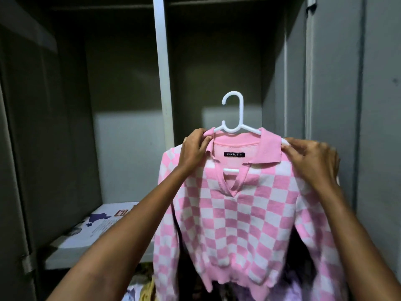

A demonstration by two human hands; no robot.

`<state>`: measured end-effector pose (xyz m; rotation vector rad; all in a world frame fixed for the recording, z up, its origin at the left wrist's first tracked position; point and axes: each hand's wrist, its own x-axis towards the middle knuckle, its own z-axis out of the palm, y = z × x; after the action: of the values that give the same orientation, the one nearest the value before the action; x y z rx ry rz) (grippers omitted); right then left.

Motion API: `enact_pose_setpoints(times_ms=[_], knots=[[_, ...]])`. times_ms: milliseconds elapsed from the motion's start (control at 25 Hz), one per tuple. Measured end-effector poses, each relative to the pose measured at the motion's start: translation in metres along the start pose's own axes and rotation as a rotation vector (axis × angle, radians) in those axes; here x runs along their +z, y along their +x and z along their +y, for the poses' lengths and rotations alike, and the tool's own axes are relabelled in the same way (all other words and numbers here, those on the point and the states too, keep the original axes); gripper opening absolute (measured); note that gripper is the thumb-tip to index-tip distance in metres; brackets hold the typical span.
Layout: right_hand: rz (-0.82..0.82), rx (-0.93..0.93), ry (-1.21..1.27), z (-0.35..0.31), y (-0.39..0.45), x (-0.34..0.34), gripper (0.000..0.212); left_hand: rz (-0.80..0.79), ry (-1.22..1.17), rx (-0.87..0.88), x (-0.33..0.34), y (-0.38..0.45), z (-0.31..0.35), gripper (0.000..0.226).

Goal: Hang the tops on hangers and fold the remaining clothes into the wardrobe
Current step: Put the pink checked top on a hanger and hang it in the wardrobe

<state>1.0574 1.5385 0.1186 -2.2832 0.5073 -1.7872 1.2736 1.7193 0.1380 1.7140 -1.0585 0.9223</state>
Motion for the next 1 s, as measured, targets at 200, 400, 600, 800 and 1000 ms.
enact_pose_setpoints(times_ms=[200, 400, 600, 800, 1000], knots=[[0.069, -0.017, -0.102, -0.024, 0.034, -0.033, 0.037, 0.083, -0.135, 0.139, -0.002, 0.032, 0.012, 0.027], [0.117, -0.008, -0.101, -0.017, 0.041, -0.054, 0.074, 0.08, -0.293, 0.18, 0.009, 0.044, 0.026, 0.022], [0.13, -0.041, -0.306, -0.042, 0.042, -0.067, 0.044, 0.042, -0.373, 0.196, 0.024, 0.055, 0.027, 0.021], [0.091, 0.005, -0.374, -0.062, 0.057, -0.054, 0.036, -0.042, -0.244, 0.18, 0.019, 0.074, 0.019, 0.021], [0.09, -0.046, -0.491, -0.078, 0.077, -0.046, 0.032, 0.071, 0.314, 0.341, -0.001, 0.093, 0.013, 0.044]])
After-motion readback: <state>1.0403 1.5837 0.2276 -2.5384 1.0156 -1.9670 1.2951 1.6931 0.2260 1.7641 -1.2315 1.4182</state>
